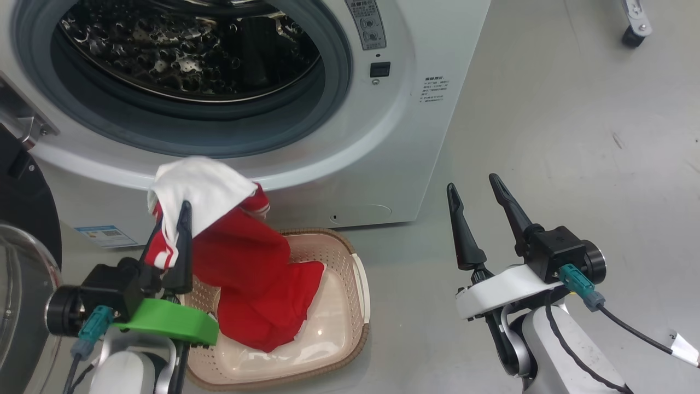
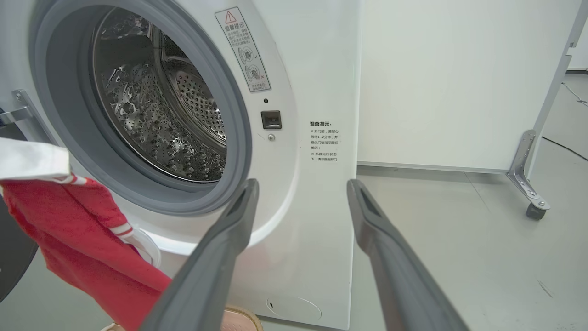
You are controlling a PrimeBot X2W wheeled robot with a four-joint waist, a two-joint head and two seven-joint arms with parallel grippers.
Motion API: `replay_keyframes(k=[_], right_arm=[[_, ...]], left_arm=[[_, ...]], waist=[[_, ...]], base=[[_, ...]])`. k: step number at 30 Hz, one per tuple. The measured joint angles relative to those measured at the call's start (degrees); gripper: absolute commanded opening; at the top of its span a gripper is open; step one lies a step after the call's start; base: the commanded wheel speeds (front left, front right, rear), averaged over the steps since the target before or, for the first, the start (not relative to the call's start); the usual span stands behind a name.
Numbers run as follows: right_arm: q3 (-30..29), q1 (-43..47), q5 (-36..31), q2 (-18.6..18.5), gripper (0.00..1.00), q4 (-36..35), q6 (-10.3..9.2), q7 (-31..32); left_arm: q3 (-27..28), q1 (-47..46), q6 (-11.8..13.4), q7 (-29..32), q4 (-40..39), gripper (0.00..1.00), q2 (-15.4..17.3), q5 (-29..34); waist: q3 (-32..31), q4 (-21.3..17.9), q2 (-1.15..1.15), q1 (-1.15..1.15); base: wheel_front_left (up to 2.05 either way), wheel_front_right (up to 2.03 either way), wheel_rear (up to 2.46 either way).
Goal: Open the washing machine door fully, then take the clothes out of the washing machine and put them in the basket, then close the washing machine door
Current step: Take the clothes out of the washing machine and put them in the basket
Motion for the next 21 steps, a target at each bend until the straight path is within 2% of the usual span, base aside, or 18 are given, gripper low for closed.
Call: replay_keyframes(k=[4,14,21], right_arm=[[0.4,0.0,-0.3,0.0,1.0,-0.9,0.0,0.0],[1.7,-1.6,-0.4,0.0,1.0,-3.0,0.0,0.0],[2.2,-3.4,-0.4,0.0,1.0,-5.2,-0.05,0.0]], left_arm=[[-0.7,2.4,-0.2,1.0,4.6,0.0,-0.1,-1.4],[-1.3,2.1,-3.0,2.2,13.2,0.0,0.0,-3.9],[-1.2,-2.8,-4.5,3.9,19.9,0.0,0.3,-4.9]], waist=[[1.6,-0.1,0.0,0.0],[6.3,-1.2,0.0,0.0],[10.4,-2.9,0.0,0.0]], base=[[0.0,0.0,0.0],[0.0,0.0,0.0],[0.0,0.0,0.0]])
